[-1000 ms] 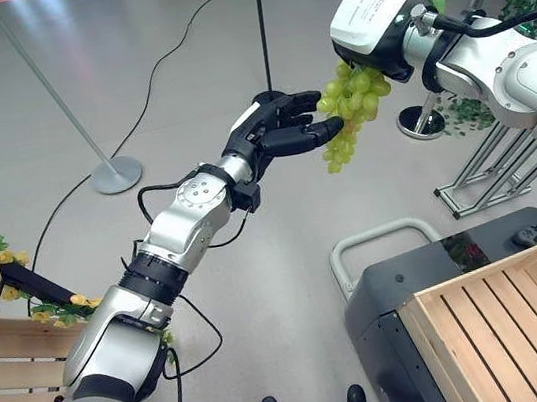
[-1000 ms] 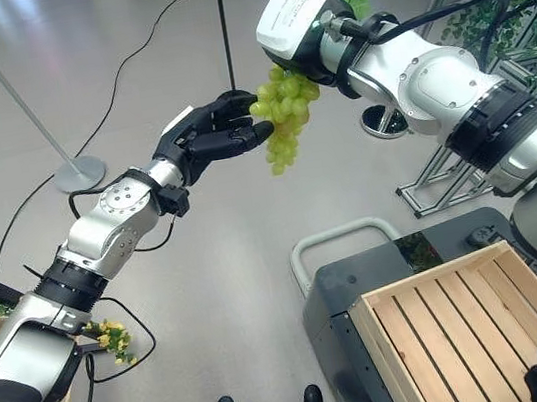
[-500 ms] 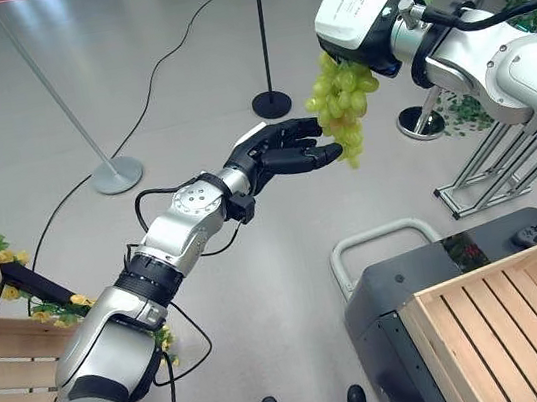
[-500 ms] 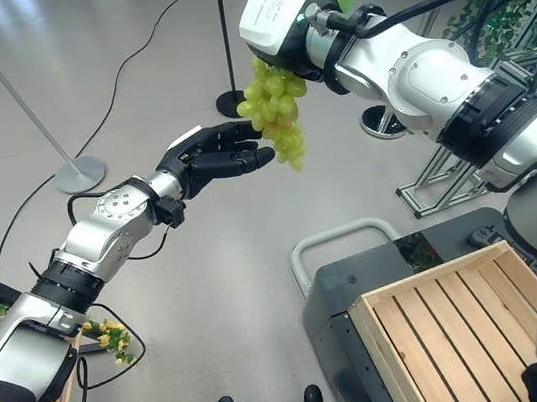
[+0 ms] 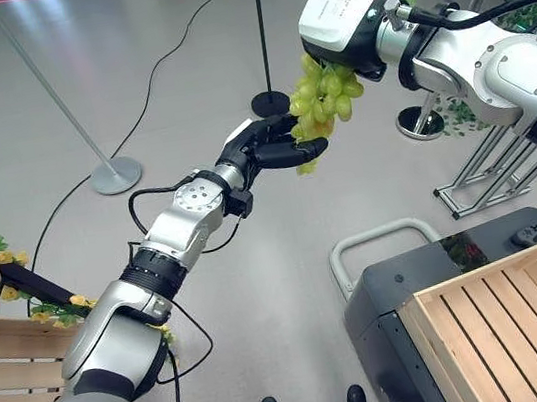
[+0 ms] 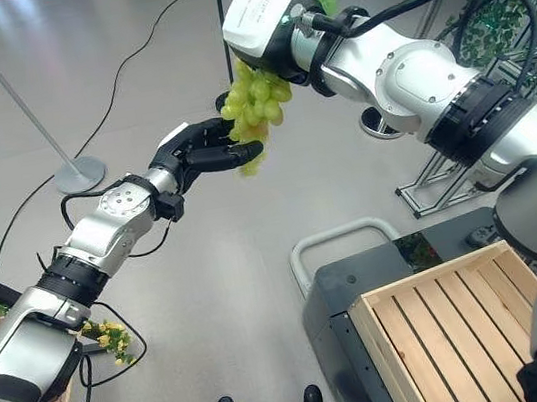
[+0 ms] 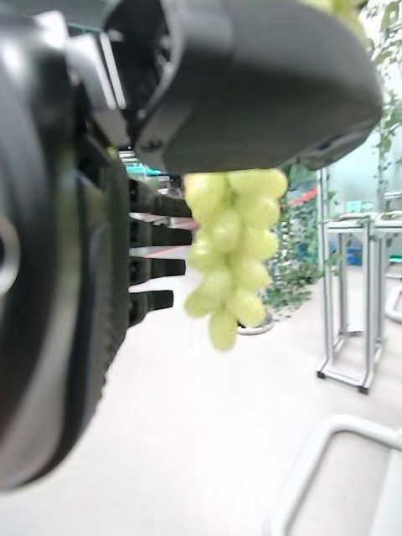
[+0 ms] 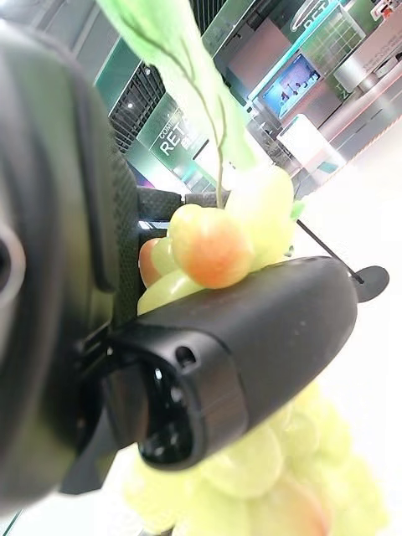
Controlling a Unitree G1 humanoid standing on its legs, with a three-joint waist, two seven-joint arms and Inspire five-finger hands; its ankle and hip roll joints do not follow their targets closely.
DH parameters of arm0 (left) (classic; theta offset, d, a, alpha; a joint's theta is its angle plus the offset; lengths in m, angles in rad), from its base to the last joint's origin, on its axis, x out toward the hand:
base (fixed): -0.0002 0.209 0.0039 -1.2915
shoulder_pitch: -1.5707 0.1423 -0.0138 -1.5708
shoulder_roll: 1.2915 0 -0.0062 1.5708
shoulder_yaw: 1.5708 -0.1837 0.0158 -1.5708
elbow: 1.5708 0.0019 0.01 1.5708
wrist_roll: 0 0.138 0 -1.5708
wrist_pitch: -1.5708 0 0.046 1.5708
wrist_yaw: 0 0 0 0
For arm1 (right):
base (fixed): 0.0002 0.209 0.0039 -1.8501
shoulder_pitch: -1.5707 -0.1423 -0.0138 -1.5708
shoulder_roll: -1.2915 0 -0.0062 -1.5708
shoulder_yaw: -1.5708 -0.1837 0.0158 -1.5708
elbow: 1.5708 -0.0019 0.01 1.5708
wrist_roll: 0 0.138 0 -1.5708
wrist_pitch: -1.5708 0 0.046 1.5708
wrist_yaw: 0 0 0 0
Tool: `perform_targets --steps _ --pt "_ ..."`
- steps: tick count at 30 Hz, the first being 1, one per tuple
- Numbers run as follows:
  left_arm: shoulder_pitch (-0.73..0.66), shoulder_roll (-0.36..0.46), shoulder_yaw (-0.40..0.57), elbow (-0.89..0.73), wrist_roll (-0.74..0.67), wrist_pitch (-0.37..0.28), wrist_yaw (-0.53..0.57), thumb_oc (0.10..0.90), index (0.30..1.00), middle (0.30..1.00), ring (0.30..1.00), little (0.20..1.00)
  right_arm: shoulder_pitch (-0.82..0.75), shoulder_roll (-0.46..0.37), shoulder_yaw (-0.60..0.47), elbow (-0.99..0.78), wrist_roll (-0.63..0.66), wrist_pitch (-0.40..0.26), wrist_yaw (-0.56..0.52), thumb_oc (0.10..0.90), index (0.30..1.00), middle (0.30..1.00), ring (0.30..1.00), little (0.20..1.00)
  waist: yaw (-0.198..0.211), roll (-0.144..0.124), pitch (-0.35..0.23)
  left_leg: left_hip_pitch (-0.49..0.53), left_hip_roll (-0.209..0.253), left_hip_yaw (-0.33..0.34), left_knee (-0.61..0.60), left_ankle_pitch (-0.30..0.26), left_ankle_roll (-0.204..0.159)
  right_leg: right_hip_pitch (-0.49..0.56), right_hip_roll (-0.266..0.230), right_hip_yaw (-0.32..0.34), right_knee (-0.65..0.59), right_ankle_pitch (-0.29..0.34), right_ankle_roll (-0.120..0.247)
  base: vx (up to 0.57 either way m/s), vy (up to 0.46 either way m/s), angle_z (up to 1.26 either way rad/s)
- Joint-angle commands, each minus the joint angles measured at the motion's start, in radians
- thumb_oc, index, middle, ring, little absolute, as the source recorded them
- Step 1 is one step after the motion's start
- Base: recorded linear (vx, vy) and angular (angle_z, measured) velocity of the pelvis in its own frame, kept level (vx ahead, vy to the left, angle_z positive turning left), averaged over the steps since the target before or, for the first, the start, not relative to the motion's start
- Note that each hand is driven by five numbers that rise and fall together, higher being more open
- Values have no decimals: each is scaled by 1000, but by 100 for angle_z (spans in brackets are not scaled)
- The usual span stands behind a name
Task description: Pick up the fruits from the basket on one side to the basket on the other side
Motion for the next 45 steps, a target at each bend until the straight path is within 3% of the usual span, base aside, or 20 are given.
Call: perform_targets --steps 1,6,11,18,45 --pt "-164 -35 -29 103 32 -158 71 800 900 900 900 900 -199 48 34 119 35 69 -19 400 300 300 300 300 22 -22 -222 37 37 -2 1 -66 -68 41 -40 -7 2 -16 38 0 0 0" --pt "-170 -46 -30 129 31 -155 85 800 900 900 900 900 -202 68 32 127 46 71 -36 400 300 300 300 300 18 -24 -224 36 41 0 1 -65 -70 40 -38 -5 2 -17 36 -7 -1 0" --pt "-150 -63 -17 123 -47 -196 -9 800 900 900 900 900 -197 68 11 113 39 71 -36 400 300 300 300 300 15 -23 -224 35 43 1 1 -65 -72 37 -37 2 2 -17 35 0 0 0" --pt "-143 -70 -6 149 -60 -206 -12 800 900 900 900 900 -191 79 -7 101 60 63 -29 400 300 300 300 300 11 -24 -229 36 42 3 1 -65 -73 38 -38 6 2 -18 35 0 0 0" --pt "-134 -118 59 112 -80 -275 99 800 900 900 900 900 -143 136 -69 23 103 56 44 400 300 300 300 300 15 -29 -227 34 44 1 1 -64 -73 38 -41 0 2 -21 31 0 1 -1"
